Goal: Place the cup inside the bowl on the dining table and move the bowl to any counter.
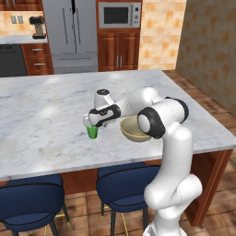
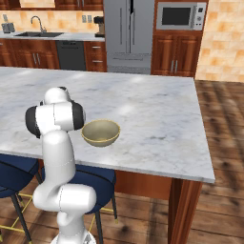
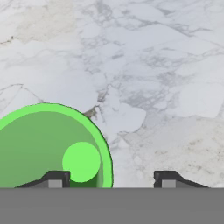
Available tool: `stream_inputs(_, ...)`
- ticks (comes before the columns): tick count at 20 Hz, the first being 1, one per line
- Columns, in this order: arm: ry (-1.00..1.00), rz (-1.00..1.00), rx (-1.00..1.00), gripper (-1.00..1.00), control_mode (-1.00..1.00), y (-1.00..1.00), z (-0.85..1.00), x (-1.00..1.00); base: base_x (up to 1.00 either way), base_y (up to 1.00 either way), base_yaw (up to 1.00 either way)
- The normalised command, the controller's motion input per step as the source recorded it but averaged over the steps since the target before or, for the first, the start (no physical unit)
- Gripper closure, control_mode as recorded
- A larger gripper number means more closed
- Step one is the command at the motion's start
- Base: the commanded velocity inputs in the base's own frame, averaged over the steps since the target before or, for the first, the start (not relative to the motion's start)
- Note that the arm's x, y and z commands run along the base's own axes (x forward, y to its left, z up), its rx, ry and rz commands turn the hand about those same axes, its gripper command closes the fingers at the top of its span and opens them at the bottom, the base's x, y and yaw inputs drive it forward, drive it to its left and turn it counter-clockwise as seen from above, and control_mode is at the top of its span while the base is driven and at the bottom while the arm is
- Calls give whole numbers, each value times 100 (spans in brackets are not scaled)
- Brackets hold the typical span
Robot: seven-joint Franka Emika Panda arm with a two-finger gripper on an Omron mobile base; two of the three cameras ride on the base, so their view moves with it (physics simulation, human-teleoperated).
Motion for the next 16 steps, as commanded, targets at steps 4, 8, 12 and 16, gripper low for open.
stream_inputs(4,0,0,0,100,-100,0,0,0,0,0,0)
stream_inputs(8,0,0,0,100,-100,0,0,0,0,0,0)
stream_inputs(12,0,0,0,100,-100,0,0,-1,0,0,0)
stream_inputs(16,0,0,0,100,-100,0,10,0,0,0,0)
